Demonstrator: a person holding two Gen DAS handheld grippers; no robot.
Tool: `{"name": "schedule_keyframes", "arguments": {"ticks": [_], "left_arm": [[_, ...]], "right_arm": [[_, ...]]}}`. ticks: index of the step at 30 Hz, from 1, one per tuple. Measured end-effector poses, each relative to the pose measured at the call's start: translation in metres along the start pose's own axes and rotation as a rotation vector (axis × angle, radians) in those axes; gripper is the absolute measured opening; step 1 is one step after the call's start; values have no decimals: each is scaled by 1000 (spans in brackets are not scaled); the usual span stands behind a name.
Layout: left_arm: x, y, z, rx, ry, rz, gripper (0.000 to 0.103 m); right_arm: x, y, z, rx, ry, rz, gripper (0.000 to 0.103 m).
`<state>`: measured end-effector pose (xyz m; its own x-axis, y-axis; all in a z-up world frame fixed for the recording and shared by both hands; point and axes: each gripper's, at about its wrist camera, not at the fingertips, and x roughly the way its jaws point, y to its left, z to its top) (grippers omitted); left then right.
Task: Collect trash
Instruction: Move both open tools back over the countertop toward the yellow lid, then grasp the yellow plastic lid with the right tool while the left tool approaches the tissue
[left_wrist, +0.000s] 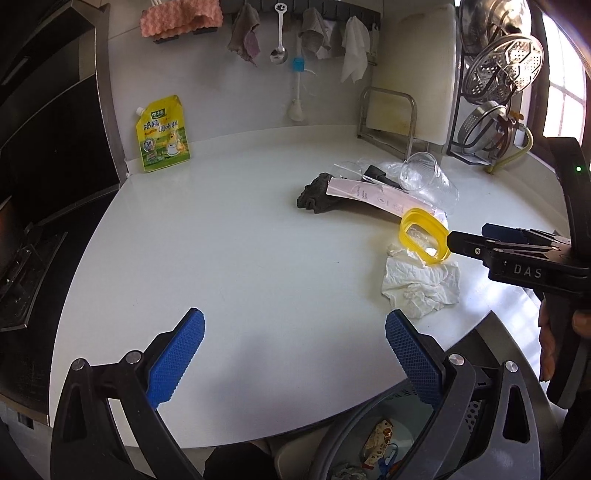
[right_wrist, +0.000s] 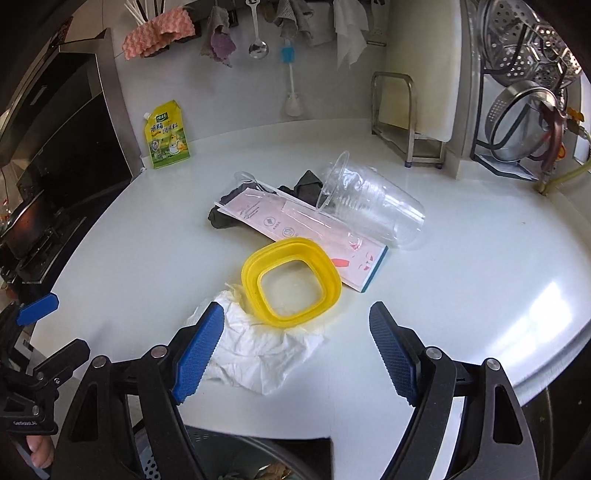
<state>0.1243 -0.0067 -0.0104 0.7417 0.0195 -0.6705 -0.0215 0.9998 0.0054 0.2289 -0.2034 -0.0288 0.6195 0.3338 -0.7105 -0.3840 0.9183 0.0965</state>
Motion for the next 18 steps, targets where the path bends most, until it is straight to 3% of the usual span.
{"name": "schedule_keyframes", "arguments": {"ticks": [7, 13, 18], "left_arm": [[8, -2, -1, -8, 10, 15, 96], [17, -7, 1, -13, 20, 22, 96], [23, -13, 4, -10, 22, 19, 96]], "right_arm": [[22, 1, 16, -64, -6, 73, 77], [38, 6, 14, -141, 46, 20, 82], [49, 8, 13, -149, 81, 34, 82]]}}
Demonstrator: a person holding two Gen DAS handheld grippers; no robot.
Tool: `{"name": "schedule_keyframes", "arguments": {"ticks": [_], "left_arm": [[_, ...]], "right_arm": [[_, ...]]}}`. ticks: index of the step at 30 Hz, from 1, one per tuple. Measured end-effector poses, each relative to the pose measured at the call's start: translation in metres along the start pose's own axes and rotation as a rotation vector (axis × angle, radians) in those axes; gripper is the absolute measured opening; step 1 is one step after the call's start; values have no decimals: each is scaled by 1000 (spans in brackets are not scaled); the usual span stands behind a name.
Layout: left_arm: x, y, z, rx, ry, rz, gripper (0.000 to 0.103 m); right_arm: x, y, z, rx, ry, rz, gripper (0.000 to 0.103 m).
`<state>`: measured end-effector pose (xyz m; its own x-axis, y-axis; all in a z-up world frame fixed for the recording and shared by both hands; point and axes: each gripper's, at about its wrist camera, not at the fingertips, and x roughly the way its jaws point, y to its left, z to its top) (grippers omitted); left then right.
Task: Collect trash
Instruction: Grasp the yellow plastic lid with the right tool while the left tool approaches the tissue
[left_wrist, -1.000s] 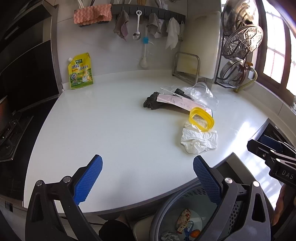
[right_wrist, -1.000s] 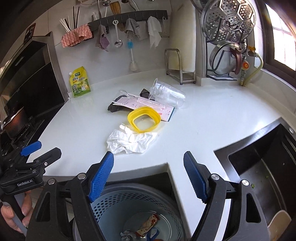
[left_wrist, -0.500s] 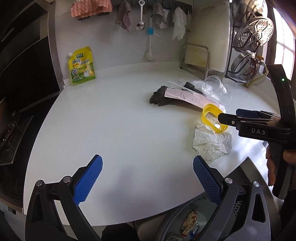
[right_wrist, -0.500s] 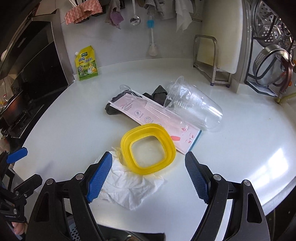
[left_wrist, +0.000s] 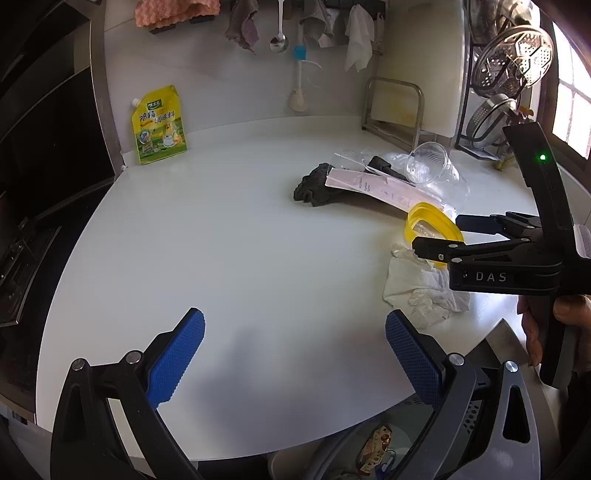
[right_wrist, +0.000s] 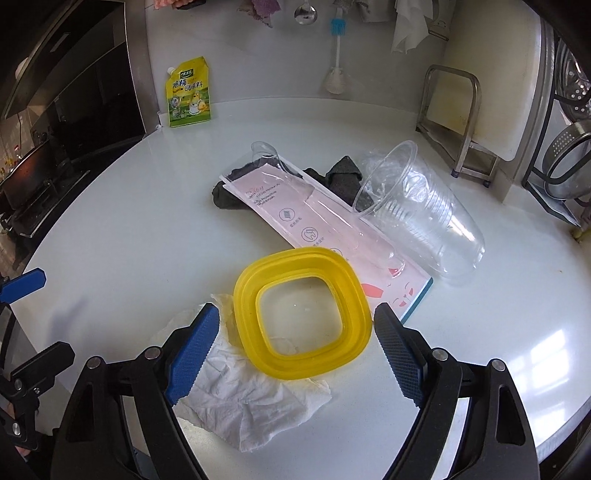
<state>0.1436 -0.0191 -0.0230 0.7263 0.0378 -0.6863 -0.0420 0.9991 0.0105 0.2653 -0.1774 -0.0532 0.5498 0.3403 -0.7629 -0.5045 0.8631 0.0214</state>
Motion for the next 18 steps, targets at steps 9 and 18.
{"name": "schedule_keyframes", "arguments": {"ticks": [9, 18], "left_arm": [[3, -6, 1, -4, 6, -16, 96], [10, -20, 4, 12, 18, -26, 96]], "right_arm": [[7, -12, 4, 83, 19, 39, 73], [-21, -25, -3, 147, -59, 26, 72]]}}
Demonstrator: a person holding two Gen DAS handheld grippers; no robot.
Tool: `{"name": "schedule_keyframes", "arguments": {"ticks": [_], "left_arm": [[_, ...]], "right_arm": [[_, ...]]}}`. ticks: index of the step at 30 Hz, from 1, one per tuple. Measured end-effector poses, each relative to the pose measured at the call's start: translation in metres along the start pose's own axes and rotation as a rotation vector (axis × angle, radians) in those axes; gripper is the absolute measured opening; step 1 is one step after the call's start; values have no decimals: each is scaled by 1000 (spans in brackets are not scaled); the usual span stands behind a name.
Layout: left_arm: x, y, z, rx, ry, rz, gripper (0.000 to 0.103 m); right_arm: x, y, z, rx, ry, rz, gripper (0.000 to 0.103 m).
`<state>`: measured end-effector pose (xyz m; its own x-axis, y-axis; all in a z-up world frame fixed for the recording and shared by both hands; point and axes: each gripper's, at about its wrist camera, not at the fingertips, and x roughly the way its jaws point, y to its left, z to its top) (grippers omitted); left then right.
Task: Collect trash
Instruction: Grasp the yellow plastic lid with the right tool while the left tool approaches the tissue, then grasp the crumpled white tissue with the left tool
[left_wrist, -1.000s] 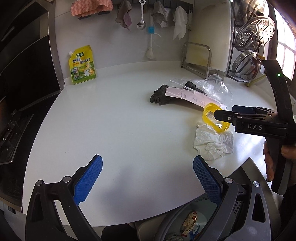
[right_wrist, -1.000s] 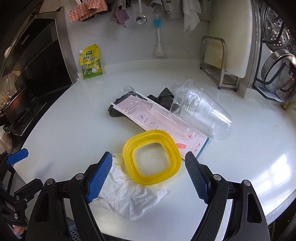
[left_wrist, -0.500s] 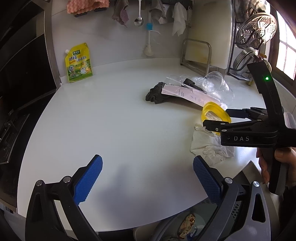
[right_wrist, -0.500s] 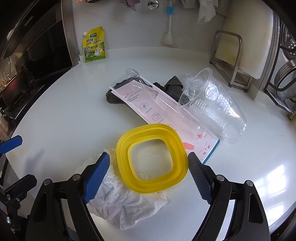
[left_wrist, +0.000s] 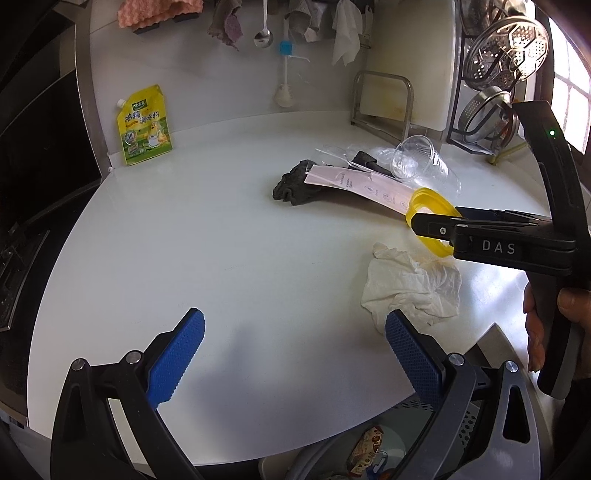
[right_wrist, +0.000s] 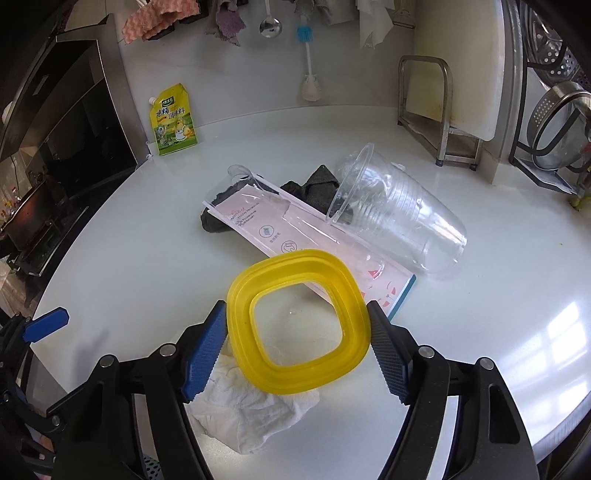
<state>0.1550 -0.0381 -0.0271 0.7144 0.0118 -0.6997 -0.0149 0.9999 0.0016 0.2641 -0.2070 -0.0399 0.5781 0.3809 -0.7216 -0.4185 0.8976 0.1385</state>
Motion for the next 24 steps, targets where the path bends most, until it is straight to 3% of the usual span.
{"name": "schedule_keyframes", "arguments": {"ticks": [8, 15, 21, 24], "left_arm": [[9, -24, 11, 16, 4, -43, 96], [28, -52, 18, 39, 29, -30, 97], [51, -66, 21, 5, 70, -18, 95], [59, -71, 20, 21, 83, 3, 74]], "right_arm": [[-34, -37, -20, 160, -59, -65, 72], [-59, -70, -22, 243, -128, -152, 72], [-60, -85, -24, 304, -134, -126, 72], [-59, -89, -25, 324, -131, -119, 72]]}}
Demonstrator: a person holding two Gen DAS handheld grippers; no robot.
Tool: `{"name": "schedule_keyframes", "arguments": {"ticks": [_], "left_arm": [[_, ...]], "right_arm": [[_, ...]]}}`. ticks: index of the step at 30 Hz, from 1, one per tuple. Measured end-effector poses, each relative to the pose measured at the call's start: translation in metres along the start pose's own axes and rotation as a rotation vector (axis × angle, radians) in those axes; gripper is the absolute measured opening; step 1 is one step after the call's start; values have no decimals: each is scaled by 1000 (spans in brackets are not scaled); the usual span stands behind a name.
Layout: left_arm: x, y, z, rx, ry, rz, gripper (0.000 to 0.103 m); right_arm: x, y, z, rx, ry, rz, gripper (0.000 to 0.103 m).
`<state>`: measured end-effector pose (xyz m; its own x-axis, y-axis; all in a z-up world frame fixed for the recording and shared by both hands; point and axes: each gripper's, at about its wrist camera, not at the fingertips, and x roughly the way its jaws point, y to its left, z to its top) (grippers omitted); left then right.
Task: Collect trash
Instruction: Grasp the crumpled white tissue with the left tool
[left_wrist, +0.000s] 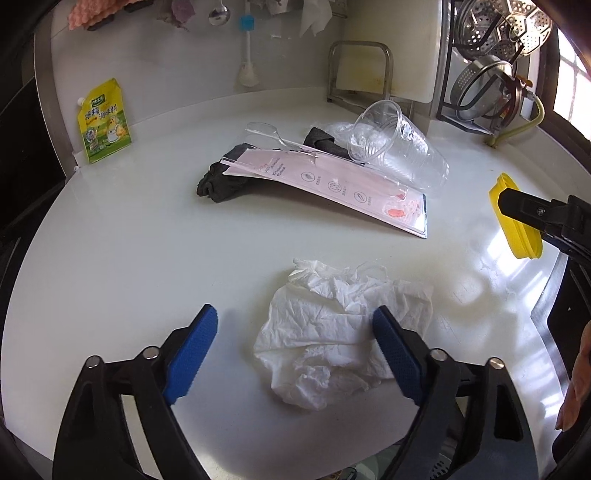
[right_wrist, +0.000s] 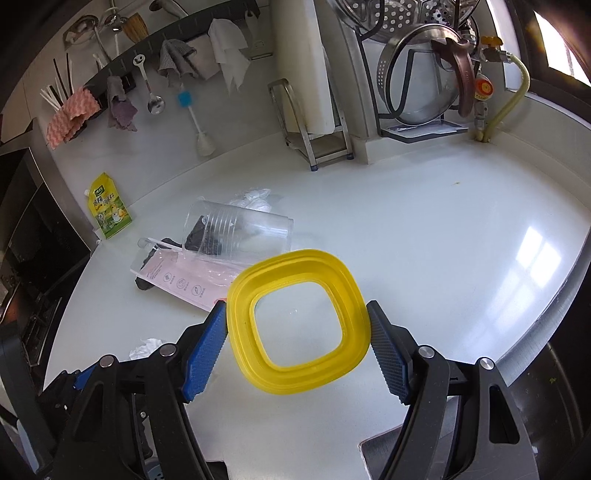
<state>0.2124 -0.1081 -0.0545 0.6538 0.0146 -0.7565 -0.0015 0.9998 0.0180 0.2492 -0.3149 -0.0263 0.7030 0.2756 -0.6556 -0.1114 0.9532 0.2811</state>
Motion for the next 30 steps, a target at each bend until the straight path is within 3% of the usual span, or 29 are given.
{"name": "schedule_keyframes", "arguments": {"ticks": [3, 8, 22, 30], "left_arm": [[-1, -3, -2, 8, -16, -16, 63], [-3, -9, 0, 34, -18, -54, 22], [-28, 10, 14, 30, -73, -34, 19], [-51, 22, 6, 61, -110, -14, 19]], "right_arm": [[-1, 0, 0, 8, -4, 4, 72], [2, 3, -1, -8, 2, 2, 72], [1, 10, -7, -27, -7, 8, 72], [-20, 29, -20, -90, -49, -18, 72]]}}
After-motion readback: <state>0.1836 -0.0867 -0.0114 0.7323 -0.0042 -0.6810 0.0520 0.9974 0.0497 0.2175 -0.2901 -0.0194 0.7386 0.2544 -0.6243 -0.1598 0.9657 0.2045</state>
